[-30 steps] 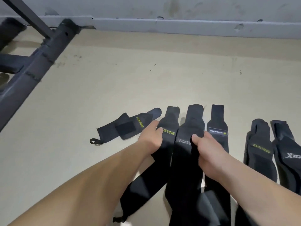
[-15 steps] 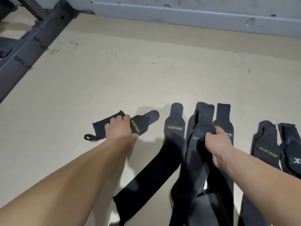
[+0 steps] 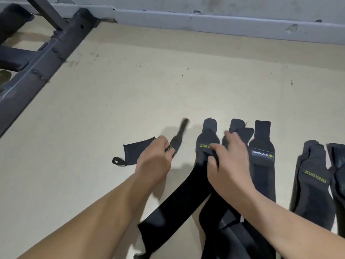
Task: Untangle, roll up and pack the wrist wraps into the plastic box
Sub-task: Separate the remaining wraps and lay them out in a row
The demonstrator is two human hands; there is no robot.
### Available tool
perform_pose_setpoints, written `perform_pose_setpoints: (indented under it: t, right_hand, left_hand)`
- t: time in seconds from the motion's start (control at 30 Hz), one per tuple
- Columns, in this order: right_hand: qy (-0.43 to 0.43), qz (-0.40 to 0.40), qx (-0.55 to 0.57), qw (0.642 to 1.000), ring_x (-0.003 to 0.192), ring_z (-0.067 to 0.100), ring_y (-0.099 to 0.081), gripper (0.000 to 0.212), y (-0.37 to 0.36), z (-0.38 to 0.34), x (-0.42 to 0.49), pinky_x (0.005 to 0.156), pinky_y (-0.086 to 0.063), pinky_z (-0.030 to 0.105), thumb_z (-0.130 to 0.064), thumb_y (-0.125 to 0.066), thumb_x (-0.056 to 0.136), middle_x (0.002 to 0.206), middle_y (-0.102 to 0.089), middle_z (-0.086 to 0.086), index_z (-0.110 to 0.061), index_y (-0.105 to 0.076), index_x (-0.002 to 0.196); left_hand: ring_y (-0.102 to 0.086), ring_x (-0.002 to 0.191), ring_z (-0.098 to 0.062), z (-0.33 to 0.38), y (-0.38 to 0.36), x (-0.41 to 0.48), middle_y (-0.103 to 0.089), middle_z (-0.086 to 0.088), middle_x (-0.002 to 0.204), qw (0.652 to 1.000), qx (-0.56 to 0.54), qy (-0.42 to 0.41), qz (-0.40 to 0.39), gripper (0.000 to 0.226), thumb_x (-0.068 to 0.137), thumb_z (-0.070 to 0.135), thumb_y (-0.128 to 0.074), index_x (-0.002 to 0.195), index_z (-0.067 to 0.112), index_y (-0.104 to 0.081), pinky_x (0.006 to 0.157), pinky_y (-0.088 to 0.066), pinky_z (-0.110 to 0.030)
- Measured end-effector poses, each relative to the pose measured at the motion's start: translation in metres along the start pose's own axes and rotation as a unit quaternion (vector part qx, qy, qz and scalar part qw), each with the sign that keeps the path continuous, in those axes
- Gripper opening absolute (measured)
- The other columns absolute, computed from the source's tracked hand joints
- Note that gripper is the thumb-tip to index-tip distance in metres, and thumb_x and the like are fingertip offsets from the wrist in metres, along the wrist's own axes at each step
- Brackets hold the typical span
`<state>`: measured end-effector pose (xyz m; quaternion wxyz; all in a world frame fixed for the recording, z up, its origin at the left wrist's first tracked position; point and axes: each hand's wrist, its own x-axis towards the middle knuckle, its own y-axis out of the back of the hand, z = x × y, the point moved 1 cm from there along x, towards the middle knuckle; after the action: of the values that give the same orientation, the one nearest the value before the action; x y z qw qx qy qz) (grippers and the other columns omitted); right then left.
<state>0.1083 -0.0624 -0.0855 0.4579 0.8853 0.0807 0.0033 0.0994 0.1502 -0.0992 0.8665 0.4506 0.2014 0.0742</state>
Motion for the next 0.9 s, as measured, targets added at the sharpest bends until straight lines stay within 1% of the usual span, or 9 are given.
perform_pose_setpoints:
  t: [0.03,0.1,0.17,0.23,0.4,0.53,0.67,0.77,0.9]
  right_hand:
    - [0.010,-0.008,0.047,0.999,0.125,0.028,-0.053,0.008,-0.004,-0.004,0.002,0.104,-0.040,0.043,-0.015,-0.063,0.095,0.125,-0.063,0.006,-0.013,-0.071,0.094]
    - [-0.091,-0.132,0.209,0.965,0.086,0.013,-0.056,0.032,0.004,-0.026,0.006,0.074,-0.044,0.033,-0.040,-0.060,0.101,0.081,-0.059,-0.012,-0.022,-0.059,0.075]
    - [-0.250,-0.256,0.444,0.821,0.090,0.012,-0.068,0.033,0.009,-0.039,0.007,0.083,-0.052,0.030,-0.056,-0.059,0.102,0.090,-0.075,-0.012,-0.027,-0.074,0.095]
    - [-0.282,-0.259,0.534,0.754,0.093,0.016,-0.075,0.032,0.014,-0.039,0.011,0.089,-0.057,0.037,-0.048,-0.059,0.105,0.103,-0.079,-0.003,-0.021,-0.073,0.114]
    - [-0.332,-0.098,0.531,0.773,0.100,0.028,-0.077,0.021,0.013,-0.016,0.037,0.089,-0.063,0.055,-0.036,-0.057,0.108,0.115,-0.077,0.009,-0.016,-0.058,0.114]
    - [-0.353,-0.027,0.500,0.790,0.102,0.031,-0.068,0.021,0.006,0.002,0.060,0.095,-0.058,0.064,-0.047,-0.063,0.095,0.117,-0.066,0.010,-0.029,-0.052,0.090]
    - [-0.347,0.002,0.461,0.817,0.111,0.036,-0.070,0.014,0.000,0.024,0.082,0.096,-0.058,0.063,-0.042,-0.060,0.089,0.129,-0.067,0.011,-0.038,-0.058,0.102]
    - [-0.335,-0.062,0.428,0.837,0.103,0.034,-0.072,0.038,-0.003,0.025,0.086,0.090,-0.062,0.056,-0.015,-0.056,0.097,0.122,-0.068,0.005,-0.038,-0.059,0.127]
    - [-0.358,-0.123,0.315,0.870,0.082,0.030,-0.058,0.030,-0.011,0.032,0.076,0.087,-0.062,0.044,-0.001,-0.051,0.087,0.104,-0.058,0.009,-0.010,-0.057,0.116]
  left_hand:
    - [-0.054,0.078,-0.026,0.012,0.005,-0.003,-0.055,0.004,0.078,1.000,-0.021,-0.024,0.001,0.022,0.104,0.034,-0.055,0.091,0.024,-0.041,0.064,-0.036,-0.037]
    - [-0.054,0.067,-0.022,0.037,0.017,-0.007,-0.054,0.005,0.069,0.995,-0.077,-0.069,-0.001,0.018,0.104,0.035,-0.057,0.097,0.024,-0.043,0.060,-0.035,-0.036]
    - [-0.048,0.055,-0.012,0.057,0.028,-0.011,-0.053,0.008,0.062,0.988,-0.122,-0.093,-0.022,0.015,0.102,0.034,-0.060,0.096,0.027,-0.047,0.055,-0.034,-0.031]
    - [-0.052,0.056,-0.009,0.071,0.032,-0.013,-0.060,0.010,0.065,0.981,-0.162,-0.093,-0.056,0.013,0.098,0.032,-0.064,0.094,0.029,-0.052,0.056,-0.038,-0.027]
    - [-0.076,0.080,-0.021,0.062,0.028,-0.016,-0.079,0.001,0.090,0.926,-0.265,0.024,-0.267,0.034,0.078,0.049,-0.079,0.097,0.023,-0.070,0.082,-0.059,-0.039]
    - [-0.079,0.100,-0.023,0.037,0.016,-0.037,-0.082,-0.003,0.106,0.896,-0.164,0.027,-0.411,0.028,0.086,0.038,-0.080,0.108,0.021,-0.078,0.101,-0.059,-0.050]
    - [-0.079,0.096,-0.024,0.019,0.013,-0.043,-0.080,-0.008,0.110,0.869,-0.191,0.078,-0.449,0.025,0.106,0.037,-0.062,0.117,0.017,-0.073,0.096,-0.062,-0.044]
    - [-0.068,0.082,-0.013,-0.003,-0.007,-0.039,-0.073,-0.014,0.109,0.906,-0.059,0.074,-0.412,0.021,0.104,0.018,-0.065,0.124,0.011,-0.063,0.079,-0.059,-0.021]
    - [-0.064,0.102,-0.020,-0.042,-0.046,-0.038,-0.065,-0.007,0.112,0.944,0.010,0.082,-0.319,0.039,0.091,0.012,-0.054,0.129,0.016,-0.054,0.092,-0.060,-0.041]
